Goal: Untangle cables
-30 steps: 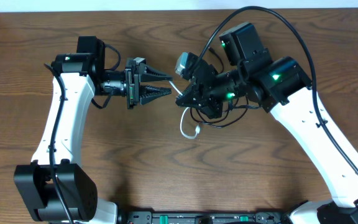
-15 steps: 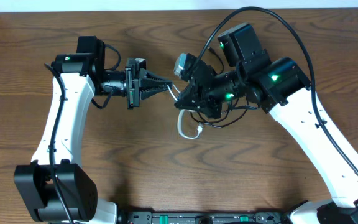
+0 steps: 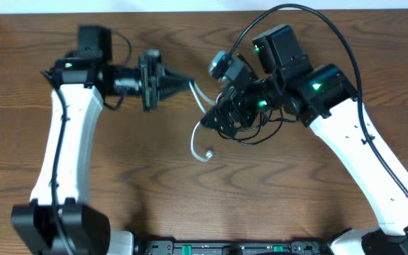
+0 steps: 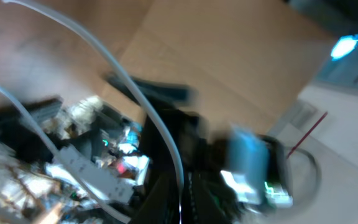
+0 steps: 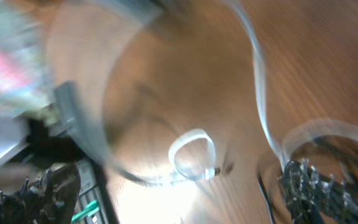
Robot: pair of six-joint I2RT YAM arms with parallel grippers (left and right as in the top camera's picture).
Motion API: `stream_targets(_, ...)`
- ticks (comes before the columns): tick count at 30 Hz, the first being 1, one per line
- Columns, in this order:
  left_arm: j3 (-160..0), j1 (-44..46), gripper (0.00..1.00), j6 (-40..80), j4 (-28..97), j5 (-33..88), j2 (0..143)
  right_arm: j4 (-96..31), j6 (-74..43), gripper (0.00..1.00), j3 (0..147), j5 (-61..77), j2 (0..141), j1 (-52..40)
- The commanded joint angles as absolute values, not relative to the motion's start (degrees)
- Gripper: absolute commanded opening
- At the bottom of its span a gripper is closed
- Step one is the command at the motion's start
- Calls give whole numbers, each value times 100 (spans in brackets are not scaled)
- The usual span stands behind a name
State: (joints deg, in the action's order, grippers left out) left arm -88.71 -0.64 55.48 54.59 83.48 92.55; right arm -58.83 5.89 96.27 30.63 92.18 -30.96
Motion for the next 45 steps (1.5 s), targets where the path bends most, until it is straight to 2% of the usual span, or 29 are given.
stream_targets(1, -9415, -93, 7, 7472, 3959, 8103, 8523, -6084, -1041, 99, 9664, 1129, 9153, -3002)
stream_targets(3, -9421, -95, 7, 8672, 2287, 7839, 8189, -6222, -1433, 99, 9662, 740, 9153, -2910)
stream_targets(7, -9421, -95, 7, 10366, -294, 7358, 7822, -6294, -1675, 99, 9653, 569, 9153, -2788)
stream_targets(11, -9421, -95, 7, 10665, -2078, 6735, 7679, -6379, -1671, 99, 9644, 565, 9153, -2777)
stream_targets(13, -9421, -95, 7, 10663, -2504, 6361, 7671, -6420, -1671, 99, 9607, 548, 9153, -2768)
stream_targets(18, -9421, -95, 7, 10471, -2484, 5787, 7730, -6381, -1739, 99, 9343, 550, 9153, -2768)
stream_targets(23, -9421, -95, 8, 9155, -2344, 5317, 7946, -6101, -1894, 99, 8823, 550, 9153, -2768)
stream_targets(26, -9421, -95, 7, 8805, -2344, 5109, 8090, -5909, -2213, 99, 8536, 550, 9153, -2768)
stream_targets(29, -9421, -95, 8, 7883, -2342, 5078, 8239, -5621, -2379, 99, 8173, 554, 9153, -2788)
stream_targets(31, -9421, -95, 7, 6394, -2233, 4772, 8381, -5417, -2377, 99, 7865, 554, 9153, -2790)
stream_targets(35, -9421, -95, 7, 4534, -1334, 4272, 8606, -5225, -2375, 99, 7537, 554, 9153, -2775)
stream_targets(37, -9421, -95, 7, 3844, -803, 3496, 8809, -4978, -2375, 99, 7387, 567, 9153, -2790)
stream_targets(41, -9421, -95, 8, 3387, -790, 2628, 9255, -4589, -2375, 99, 7091, 635, 9153, -2790)
stream_targets(45, -9421, -97, 7, 3061, -1149, 2305, 9618, -4333, -2375, 99, 6842, 637, 9153, -2790)
